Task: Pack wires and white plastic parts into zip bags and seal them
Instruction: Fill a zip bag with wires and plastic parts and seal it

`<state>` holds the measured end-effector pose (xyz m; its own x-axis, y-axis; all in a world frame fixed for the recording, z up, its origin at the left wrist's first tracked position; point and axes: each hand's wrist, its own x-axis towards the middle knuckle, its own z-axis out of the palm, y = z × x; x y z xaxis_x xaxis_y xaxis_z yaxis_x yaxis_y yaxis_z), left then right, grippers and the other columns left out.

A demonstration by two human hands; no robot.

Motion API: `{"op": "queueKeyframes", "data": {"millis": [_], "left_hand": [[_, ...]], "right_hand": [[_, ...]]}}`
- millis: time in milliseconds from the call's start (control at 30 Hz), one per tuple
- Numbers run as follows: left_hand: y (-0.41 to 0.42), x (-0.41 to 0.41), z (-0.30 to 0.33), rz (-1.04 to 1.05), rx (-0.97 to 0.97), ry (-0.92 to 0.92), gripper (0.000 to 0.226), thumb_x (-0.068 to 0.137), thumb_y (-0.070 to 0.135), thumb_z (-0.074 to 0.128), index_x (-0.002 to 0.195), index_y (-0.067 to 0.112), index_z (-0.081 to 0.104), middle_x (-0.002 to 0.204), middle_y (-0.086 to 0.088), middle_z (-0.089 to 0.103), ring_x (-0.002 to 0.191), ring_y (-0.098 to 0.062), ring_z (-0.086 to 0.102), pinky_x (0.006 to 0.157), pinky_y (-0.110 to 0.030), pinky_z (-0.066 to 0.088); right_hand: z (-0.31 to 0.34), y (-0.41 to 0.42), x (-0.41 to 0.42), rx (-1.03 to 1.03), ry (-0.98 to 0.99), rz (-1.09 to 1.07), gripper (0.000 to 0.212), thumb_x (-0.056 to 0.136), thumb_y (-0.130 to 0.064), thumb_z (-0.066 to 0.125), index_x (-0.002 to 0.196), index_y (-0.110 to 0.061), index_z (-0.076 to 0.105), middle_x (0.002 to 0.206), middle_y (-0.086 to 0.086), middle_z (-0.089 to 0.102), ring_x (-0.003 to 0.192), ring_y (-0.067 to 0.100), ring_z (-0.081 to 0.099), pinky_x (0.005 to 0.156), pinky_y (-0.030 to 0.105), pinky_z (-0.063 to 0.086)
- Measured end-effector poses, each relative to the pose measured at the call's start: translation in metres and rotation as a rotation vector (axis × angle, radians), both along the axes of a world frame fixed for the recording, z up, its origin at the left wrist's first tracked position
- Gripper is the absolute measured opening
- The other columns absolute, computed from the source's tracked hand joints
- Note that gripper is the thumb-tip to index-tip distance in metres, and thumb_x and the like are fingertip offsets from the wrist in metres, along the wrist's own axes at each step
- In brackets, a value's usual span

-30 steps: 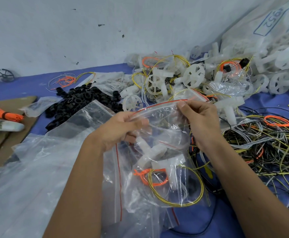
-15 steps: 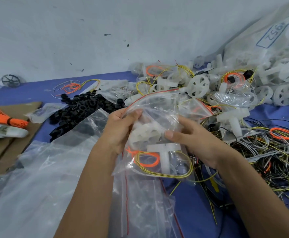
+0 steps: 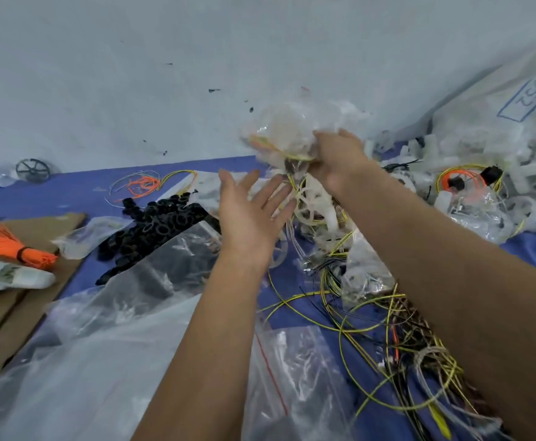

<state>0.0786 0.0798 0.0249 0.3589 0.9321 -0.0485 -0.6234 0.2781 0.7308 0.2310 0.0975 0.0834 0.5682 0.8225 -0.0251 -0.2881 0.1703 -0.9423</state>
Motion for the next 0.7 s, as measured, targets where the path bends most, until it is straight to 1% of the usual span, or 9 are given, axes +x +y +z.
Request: {"op": "queueKeyframes", "data": {"millis": [100, 133, 200, 233, 300, 433, 533, 600, 700], "left_hand": [[0.004, 0.009, -0.003, -0.006, 0.019, -0.001, 0.070, 0.102, 0.067, 0.035, 0.144, 0.013, 0.051, 0.130, -0.020, 0.067, 0.121, -0.037, 0.066, 0.108, -0.054, 0.049], [0.005, 0.010, -0.005, 0.003, 0.022, 0.005, 0.068, 0.103, 0.065, 0.035, 0.142, 0.013, 0.052, 0.129, -0.019, 0.067, 0.120, -0.036, 0.067, 0.108, -0.054, 0.050], [0.005, 0.009, -0.012, 0.046, 0.023, 0.022, 0.065, 0.105, 0.062, 0.035, 0.140, 0.011, 0.054, 0.128, -0.018, 0.069, 0.119, -0.034, 0.068, 0.105, -0.051, 0.052], [0.005, 0.007, -0.016, 0.073, 0.021, 0.024, 0.064, 0.105, 0.061, 0.035, 0.138, 0.010, 0.055, 0.128, -0.018, 0.069, 0.118, -0.034, 0.068, 0.103, -0.049, 0.054], [0.003, 0.000, -0.022, 0.133, 0.016, 0.008, 0.063, 0.106, 0.059, 0.035, 0.135, 0.007, 0.056, 0.124, -0.016, 0.071, 0.113, -0.031, 0.069, 0.098, -0.045, 0.056], [-0.002, -0.014, -0.025, 0.249, -0.009, -0.014, 0.054, 0.106, 0.057, 0.036, 0.121, 0.011, 0.060, 0.116, -0.013, 0.070, 0.103, -0.027, 0.065, 0.093, -0.038, 0.054], [-0.007, -0.021, -0.021, 0.253, -0.038, -0.071, 0.050, 0.106, 0.055, 0.039, 0.119, 0.012, 0.059, 0.115, -0.014, 0.068, 0.102, -0.028, 0.062, 0.094, -0.038, 0.052], [-0.012, -0.025, -0.014, 0.232, -0.040, -0.095, 0.049, 0.106, 0.055, 0.041, 0.118, 0.011, 0.058, 0.113, -0.014, 0.067, 0.099, -0.028, 0.061, 0.089, -0.036, 0.052], [-0.019, -0.030, -0.002, 0.218, -0.022, -0.089, 0.049, 0.105, 0.056, 0.041, 0.114, 0.011, 0.060, 0.109, -0.013, 0.068, 0.094, -0.027, 0.062, 0.083, -0.035, 0.051]], "right_hand": [[0.005, 0.029, 0.001, -0.043, 0.030, 0.054, 0.043, 0.097, -0.003, 0.059, 0.137, 0.006, 0.047, 0.131, 0.018, 0.057, 0.113, 0.026, 0.064, 0.099, 0.039, 0.052], [-0.001, 0.038, 0.002, -0.058, 0.024, 0.080, 0.058, 0.096, -0.006, 0.061, 0.147, 0.005, 0.034, 0.135, 0.016, 0.056, 0.115, 0.026, 0.063, 0.100, 0.037, 0.048], [-0.013, 0.028, -0.009, -0.089, -0.173, 0.123, 0.029, 0.095, -0.009, 0.063, 0.115, -0.014, 0.042, 0.118, 0.012, 0.061, 0.100, 0.025, 0.065, 0.098, 0.037, 0.048], [-0.019, 0.015, -0.019, -0.122, -0.272, 0.134, 0.036, 0.093, -0.008, 0.064, 0.127, -0.011, 0.052, 0.113, 0.014, 0.064, 0.098, 0.028, 0.068, 0.100, 0.041, 0.051], [-0.036, -0.017, -0.038, -0.072, -0.455, 0.106, 0.018, 0.091, -0.005, 0.065, 0.108, -0.010, 0.068, 0.103, 0.015, 0.073, 0.097, 0.029, 0.073, 0.096, 0.046, 0.057], [-0.072, -0.115, -0.080, 0.042, -0.872, -0.123, 0.009, 0.088, -0.014, 0.066, 0.091, -0.020, 0.071, 0.085, -0.012, 0.071, 0.083, 0.004, 0.066, 0.078, 0.021, 0.053], [-0.100, -0.174, -0.119, 0.005, -0.951, 0.234, 0.012, 0.090, -0.010, 0.063, 0.083, -0.019, 0.063, 0.073, -0.010, 0.066, 0.068, 0.009, 0.062, 0.067, 0.030, 0.052], [-0.114, -0.192, -0.134, -0.083, -1.012, 0.560, 0.007, 0.091, -0.009, 0.061, 0.094, -0.014, 0.058, 0.083, -0.004, 0.067, 0.073, 0.015, 0.061, 0.073, 0.043, 0.052], [-0.119, -0.196, -0.134, -0.138, -1.210, 0.804, 0.037, 0.081, -0.028, 0.079, 0.113, -0.018, 0.062, 0.103, 0.001, 0.059, 0.088, 0.017, 0.059, 0.083, 0.038, 0.051]]}}
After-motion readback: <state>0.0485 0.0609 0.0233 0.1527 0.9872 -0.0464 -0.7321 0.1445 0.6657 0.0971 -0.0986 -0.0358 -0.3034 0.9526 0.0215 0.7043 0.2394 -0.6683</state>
